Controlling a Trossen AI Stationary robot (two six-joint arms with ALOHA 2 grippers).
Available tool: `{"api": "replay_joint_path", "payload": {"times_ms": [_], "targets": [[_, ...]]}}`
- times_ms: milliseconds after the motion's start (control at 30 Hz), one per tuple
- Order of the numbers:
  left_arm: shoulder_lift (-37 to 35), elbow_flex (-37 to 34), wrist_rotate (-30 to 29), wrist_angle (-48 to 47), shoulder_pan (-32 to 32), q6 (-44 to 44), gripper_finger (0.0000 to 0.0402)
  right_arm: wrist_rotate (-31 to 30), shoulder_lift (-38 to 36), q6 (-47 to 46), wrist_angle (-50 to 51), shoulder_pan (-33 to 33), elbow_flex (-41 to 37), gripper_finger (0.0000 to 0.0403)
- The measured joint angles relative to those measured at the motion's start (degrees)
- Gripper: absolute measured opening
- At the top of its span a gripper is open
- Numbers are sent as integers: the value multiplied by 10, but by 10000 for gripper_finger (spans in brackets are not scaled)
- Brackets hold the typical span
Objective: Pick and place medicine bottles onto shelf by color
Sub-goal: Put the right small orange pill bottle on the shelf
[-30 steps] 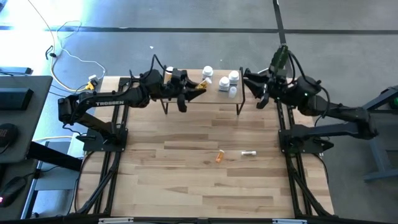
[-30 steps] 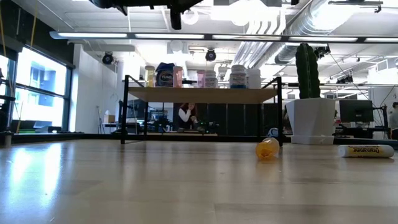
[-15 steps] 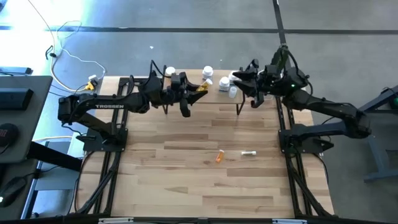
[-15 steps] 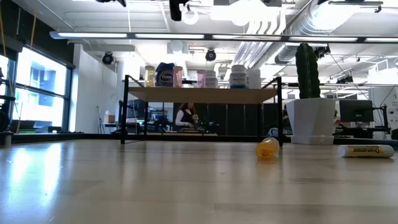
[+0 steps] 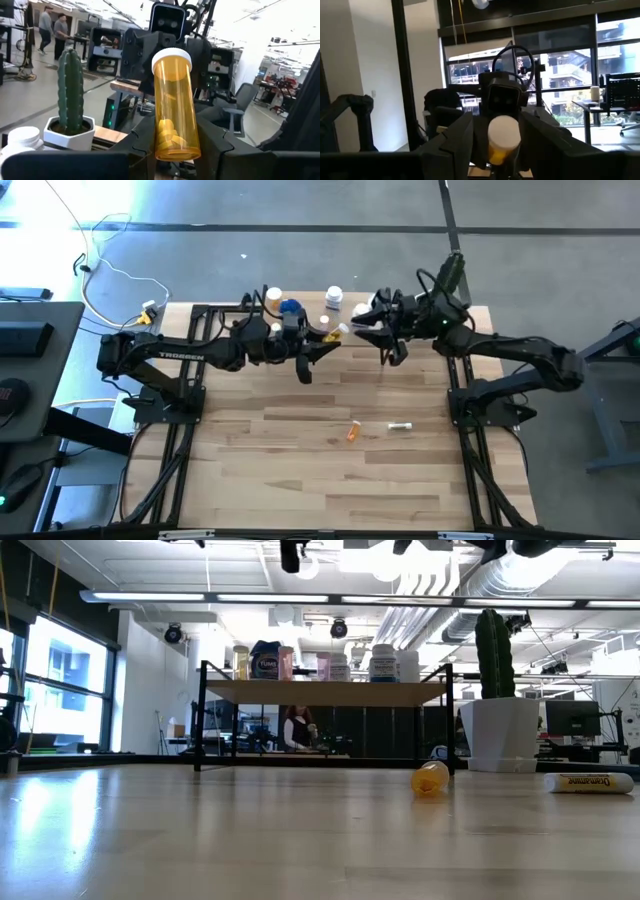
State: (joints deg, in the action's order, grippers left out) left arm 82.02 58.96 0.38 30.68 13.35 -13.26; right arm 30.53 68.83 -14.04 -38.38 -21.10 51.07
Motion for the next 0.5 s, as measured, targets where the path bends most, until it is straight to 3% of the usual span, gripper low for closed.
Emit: {"api": "replay_joint_path", "payload": {"times_ms": [500], "targets": [[11,0,-11,2,-4,0,82,-16,17,-26,-13,4,0,152]]}}
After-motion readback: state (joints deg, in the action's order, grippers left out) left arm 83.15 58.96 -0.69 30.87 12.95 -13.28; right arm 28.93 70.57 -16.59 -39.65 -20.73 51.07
